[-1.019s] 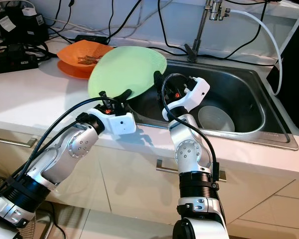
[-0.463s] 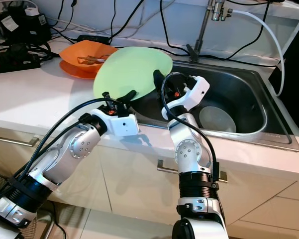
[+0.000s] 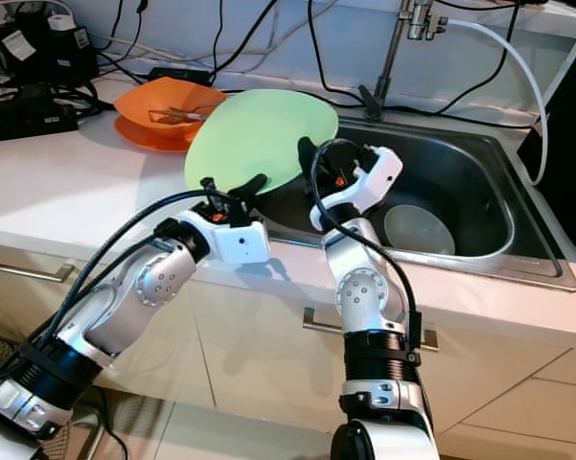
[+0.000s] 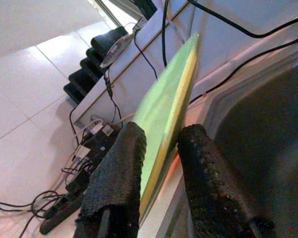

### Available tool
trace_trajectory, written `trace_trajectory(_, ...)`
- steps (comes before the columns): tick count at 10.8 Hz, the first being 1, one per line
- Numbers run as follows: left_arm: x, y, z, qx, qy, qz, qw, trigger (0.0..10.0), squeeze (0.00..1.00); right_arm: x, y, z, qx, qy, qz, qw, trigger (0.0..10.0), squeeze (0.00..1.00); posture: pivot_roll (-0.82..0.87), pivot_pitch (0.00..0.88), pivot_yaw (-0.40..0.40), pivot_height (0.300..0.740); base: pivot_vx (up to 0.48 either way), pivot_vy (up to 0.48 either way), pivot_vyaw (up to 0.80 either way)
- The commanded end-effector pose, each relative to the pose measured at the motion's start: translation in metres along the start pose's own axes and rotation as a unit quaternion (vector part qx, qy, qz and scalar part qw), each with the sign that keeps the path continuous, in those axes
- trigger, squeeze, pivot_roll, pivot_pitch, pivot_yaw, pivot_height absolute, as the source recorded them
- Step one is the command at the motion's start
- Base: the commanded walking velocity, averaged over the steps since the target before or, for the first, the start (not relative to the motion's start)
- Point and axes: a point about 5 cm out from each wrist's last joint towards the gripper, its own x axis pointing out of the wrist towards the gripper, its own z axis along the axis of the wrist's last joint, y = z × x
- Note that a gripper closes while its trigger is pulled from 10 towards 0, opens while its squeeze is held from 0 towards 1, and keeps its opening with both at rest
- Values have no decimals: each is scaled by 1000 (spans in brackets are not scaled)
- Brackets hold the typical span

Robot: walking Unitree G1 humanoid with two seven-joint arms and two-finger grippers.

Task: Kitchen organization

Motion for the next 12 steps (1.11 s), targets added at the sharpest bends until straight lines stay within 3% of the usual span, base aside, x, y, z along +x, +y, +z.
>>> trace_trajectory(1, 2, 15, 13, 9, -37, 32, 999, 10000, 0, 3, 6, 3, 4, -3, 11, 1000, 0, 0, 232, 0, -29, 740, 0, 0, 0)
trace_trajectory(7, 2, 21, 15, 13, -46, 53, 997, 10000, 0, 2, 6, 1, 22, -2, 10, 1000, 0, 0, 229, 1, -25, 740, 0, 0, 0)
trace_trajectory(8, 2, 21, 14, 9, -45, 54, 997, 10000, 1000, 2, 6, 1, 27, -2, 10, 1000, 0, 0, 230, 0, -25, 740, 0, 0, 0)
trace_trajectory(12, 2, 24, 15, 6, -51, 64, 997, 10000, 1000, 2, 5, 2, 46, -9, 4, 999, 0, 0, 234, 0, -24, 740, 0, 0, 0)
